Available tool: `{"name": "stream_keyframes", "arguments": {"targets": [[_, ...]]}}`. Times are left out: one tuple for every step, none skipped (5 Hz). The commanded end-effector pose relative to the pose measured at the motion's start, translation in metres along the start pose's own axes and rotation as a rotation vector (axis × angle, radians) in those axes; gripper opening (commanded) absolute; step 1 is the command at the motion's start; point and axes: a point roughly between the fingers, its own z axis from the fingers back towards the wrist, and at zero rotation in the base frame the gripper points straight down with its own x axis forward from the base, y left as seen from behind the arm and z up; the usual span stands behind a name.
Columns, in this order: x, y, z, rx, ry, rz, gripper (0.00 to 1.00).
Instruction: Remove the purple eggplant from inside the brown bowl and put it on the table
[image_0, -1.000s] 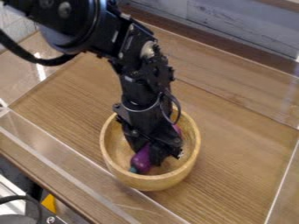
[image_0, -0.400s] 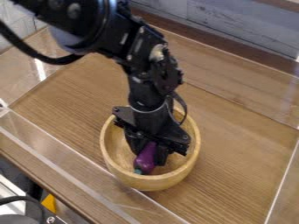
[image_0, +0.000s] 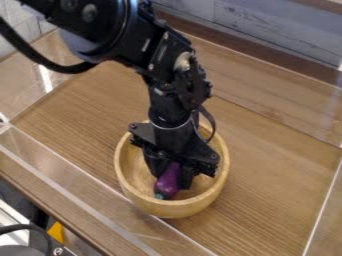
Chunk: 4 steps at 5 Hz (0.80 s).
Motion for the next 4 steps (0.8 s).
{"name": "stream_keyframes", "arguments": {"targets": [[-0.009,0.000,-0.008,0.011,0.023,0.015,0.00],[-0.012,0.009,0.004,0.001,0.020,0.002,0.00],[-0.008,0.013,0.006,-0.002,0.019,0.045,0.00],[-0.004,0.017,0.006,-0.001,0.023,0.081,0.00]]}}
